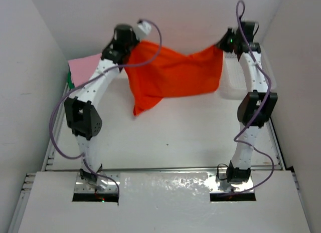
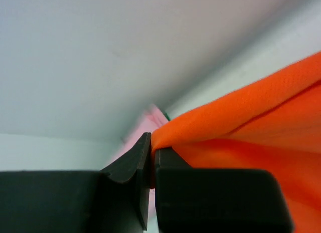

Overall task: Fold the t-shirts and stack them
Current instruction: Flatten out the tshirt

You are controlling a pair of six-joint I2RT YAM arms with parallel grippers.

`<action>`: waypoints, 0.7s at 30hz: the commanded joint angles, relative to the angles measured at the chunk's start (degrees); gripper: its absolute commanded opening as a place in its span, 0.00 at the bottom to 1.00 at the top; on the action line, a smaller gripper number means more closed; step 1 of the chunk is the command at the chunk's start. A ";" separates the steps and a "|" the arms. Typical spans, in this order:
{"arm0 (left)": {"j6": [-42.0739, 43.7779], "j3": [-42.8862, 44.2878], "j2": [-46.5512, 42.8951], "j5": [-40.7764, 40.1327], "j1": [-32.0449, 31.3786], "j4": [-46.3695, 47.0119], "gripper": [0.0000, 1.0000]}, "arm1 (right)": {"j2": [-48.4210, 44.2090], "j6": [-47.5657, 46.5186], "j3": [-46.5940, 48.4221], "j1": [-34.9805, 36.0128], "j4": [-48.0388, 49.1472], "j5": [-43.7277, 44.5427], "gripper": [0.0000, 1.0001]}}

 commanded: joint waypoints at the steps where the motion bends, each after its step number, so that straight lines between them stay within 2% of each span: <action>1: -2.96 24.97 8.50 -1.68 5.71 5.52 0.00 | 5.68 4.69 31.00 -0.47 -1.71 -1.25 0.00; 2: -2.88 35.39 10.56 -1.59 6.43 5.42 0.00 | 4.13 5.67 29.21 -0.47 1.38 -1.42 0.00; 4: 1.39 38.74 12.07 -1.24 6.87 9.08 0.00 | -1.66 6.82 20.28 -0.38 9.37 -0.81 0.00; 5: 3.16 35.18 10.94 0.07 6.79 11.20 0.00 | -7.87 7.26 11.00 -0.38 15.93 -0.29 0.00; 8: 8.09 23.33 3.91 3.32 6.61 17.71 0.00 | -13.79 4.81 5.99 -0.38 16.19 0.86 0.00; 10: 9.85 19.87 0.22 4.38 6.52 15.63 0.00 | -16.70 4.28 -0.03 -0.30 16.61 -0.10 0.00; 11: 10.12 15.32 -1.10 5.17 6.52 15.00 0.00 | -20.98 4.01 -3.21 -0.03 17.57 -0.28 0.00; 12: 10.91 12.41 -4.25 5.18 6.52 14.74 0.00 | -23.55 3.49 -11.33 0.23 18.88 -0.54 0.00; 15: 14.24 -1.74 -11.82 5.88 6.61 12.21 0.00 | -33.66 2.96 -24.29 0.93 23.55 -0.81 0.00; 16: 14.86 -8.99 -13.58 5.71 6.52 11.14 0.00 | -36.03 2.35 -32.69 1.46 24.34 -0.72 0.00; 17: 15.57 -12.63 -15.33 5.36 6.61 10.00 0.00 | -40.66 2.08 -36.95 1.64 24.70 -0.64 0.00; 18: 16.62 -16.06 -18.83 4.92 6.61 7.81 0.00 | -43.06 1.64 -46.04 1.99 24.96 -0.55 0.00; 19: 16.89 -23.41 -20.69 4.39 6.61 6.83 0.00 | -45.35 1.73 -50.91 2.42 25.57 -0.29 0.00; 20: 17.41 -27.13 -22.37 4.12 6.61 5.61 0.00 | -47.81 1.90 -55.40 2.78 26.10 -0.11 0.00; 21: 17.94 -30.39 -25.60 3.86 6.52 2.81 0.00 | -52.27 2.42 -63.97 3.22 26.10 0.33 0.00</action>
